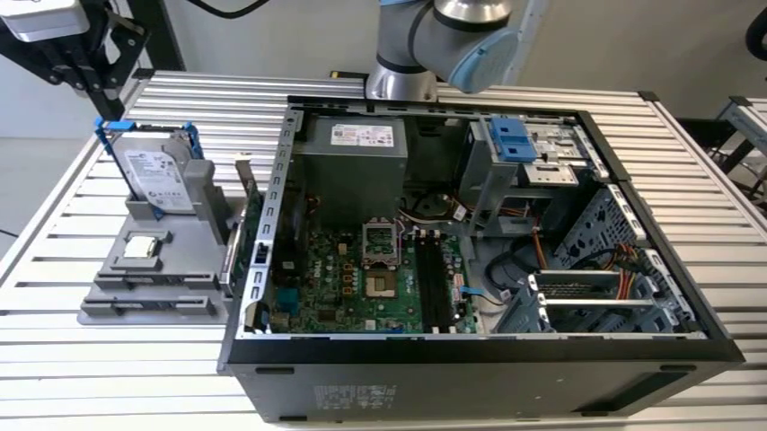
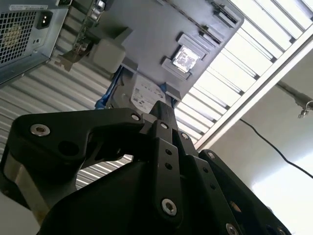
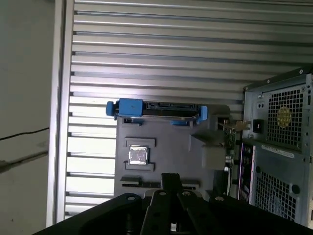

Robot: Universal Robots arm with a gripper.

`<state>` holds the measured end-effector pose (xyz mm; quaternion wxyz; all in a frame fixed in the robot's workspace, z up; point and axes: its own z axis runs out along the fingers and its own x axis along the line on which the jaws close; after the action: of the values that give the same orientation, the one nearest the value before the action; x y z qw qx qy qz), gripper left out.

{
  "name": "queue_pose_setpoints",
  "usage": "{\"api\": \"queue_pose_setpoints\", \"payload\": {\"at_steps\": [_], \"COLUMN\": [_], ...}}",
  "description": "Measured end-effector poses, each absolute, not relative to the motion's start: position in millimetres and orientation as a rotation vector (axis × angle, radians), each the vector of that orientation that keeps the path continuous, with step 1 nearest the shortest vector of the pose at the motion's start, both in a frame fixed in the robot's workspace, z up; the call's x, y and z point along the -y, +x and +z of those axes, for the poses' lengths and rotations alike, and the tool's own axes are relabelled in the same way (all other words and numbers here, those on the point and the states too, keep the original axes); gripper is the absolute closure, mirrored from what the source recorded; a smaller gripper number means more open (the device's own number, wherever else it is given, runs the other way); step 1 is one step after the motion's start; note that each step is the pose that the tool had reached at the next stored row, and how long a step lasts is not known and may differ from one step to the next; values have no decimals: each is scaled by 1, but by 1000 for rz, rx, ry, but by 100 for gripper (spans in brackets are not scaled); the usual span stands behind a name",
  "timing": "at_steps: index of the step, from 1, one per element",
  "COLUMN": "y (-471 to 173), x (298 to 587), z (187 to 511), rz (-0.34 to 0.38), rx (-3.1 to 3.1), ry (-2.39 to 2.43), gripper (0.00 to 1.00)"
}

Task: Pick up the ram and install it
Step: 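Reach for the ram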

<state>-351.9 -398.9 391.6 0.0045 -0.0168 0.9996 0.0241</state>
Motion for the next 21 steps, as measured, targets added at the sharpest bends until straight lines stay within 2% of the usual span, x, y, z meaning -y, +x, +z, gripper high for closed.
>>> {"api": "queue_pose_setpoints", "payload": {"at_steps": [21], "y": [-352], "x": [451], "z": [386], "rz": [75], "rx": [-3131], "ry": [1], "gripper": [100]}}
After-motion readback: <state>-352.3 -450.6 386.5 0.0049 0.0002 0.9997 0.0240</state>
